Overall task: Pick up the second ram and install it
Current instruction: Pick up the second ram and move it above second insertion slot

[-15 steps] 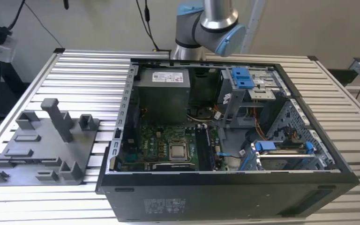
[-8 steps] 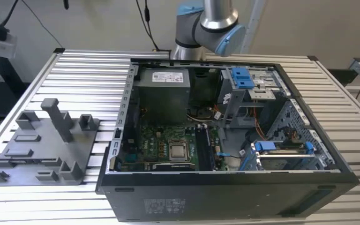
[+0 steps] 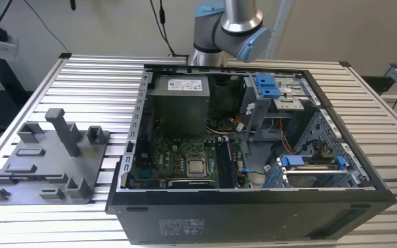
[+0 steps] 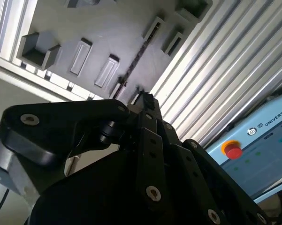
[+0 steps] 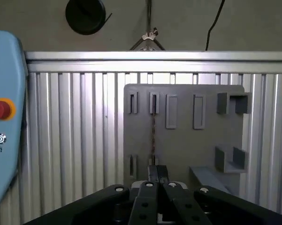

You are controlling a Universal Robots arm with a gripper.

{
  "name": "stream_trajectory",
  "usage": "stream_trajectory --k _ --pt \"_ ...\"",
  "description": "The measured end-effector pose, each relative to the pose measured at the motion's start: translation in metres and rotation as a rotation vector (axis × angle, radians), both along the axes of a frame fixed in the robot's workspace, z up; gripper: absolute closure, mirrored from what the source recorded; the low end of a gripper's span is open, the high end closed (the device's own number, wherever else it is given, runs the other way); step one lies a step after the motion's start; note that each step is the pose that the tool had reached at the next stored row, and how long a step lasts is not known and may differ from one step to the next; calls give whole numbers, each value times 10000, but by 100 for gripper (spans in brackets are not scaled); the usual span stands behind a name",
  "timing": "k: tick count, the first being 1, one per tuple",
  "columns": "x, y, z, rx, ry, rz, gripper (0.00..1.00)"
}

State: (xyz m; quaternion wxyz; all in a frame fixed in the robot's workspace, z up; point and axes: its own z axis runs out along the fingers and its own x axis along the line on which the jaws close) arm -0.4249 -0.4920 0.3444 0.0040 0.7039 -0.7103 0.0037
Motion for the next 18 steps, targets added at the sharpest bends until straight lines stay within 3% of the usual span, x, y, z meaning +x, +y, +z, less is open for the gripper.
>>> stream_trajectory --k 13,18 --pt "0 0 0 -1 -17 0 89" --pt "0 0 1 -1 -22 0 76"
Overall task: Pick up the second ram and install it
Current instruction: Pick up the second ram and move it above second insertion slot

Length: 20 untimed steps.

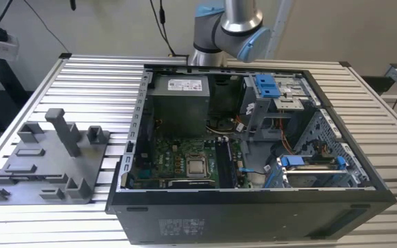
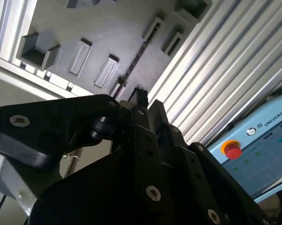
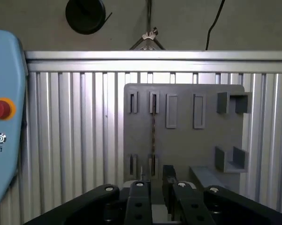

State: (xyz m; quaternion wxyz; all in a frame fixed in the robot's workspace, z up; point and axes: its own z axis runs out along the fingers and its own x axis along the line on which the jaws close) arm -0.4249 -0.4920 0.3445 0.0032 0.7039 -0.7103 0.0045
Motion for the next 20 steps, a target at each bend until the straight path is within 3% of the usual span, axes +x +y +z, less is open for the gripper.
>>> stream_trajectory --k 4,9,10,13,16,20 --pt "0 0 -1 1 -6 0 58" --pt "-1 6 -10 -11 -4 -36 58" --pt "-2 5 -18 19 -5 -67 58" --pt "-8 6 -31 315 -4 -80 58" --pt "-22 5 -69 337 -3 -79 58" --pt "-24 8 -92 321 68 60 58"
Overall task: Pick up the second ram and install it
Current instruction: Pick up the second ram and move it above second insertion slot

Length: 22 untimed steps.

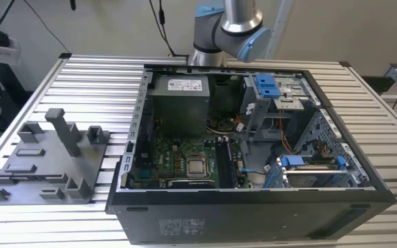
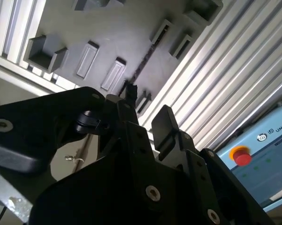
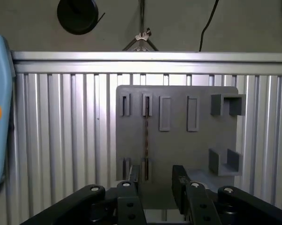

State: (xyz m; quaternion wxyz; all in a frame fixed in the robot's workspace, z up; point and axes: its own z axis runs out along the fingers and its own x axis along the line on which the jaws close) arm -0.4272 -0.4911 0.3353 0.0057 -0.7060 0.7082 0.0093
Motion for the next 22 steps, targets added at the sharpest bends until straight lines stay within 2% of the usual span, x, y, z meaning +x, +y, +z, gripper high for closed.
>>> stream_trajectory --k 6,12,22 --pt "-13 7 -100 -28 0 127 58" --pt "-13 7 -117 -38 15 126 58" --pt "-14 6 -247 -41 26 127 58"
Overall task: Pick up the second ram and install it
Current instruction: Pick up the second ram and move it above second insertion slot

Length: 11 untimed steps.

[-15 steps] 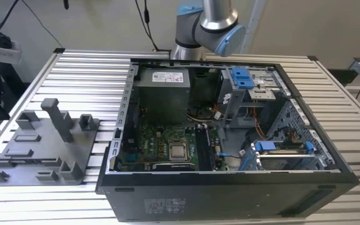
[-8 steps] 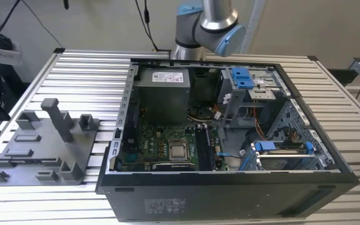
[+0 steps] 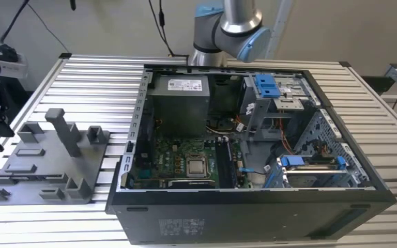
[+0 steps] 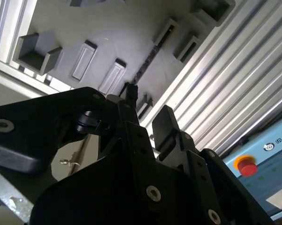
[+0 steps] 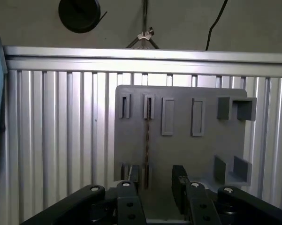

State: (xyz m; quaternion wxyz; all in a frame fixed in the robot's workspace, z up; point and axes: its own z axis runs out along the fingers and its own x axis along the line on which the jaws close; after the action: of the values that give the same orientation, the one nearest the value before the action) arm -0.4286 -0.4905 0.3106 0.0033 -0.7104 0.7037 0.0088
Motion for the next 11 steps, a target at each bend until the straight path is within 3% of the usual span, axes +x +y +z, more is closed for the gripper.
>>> stream_trajectory --k 11 --pt "0 0 -167 -9 0 0 58"
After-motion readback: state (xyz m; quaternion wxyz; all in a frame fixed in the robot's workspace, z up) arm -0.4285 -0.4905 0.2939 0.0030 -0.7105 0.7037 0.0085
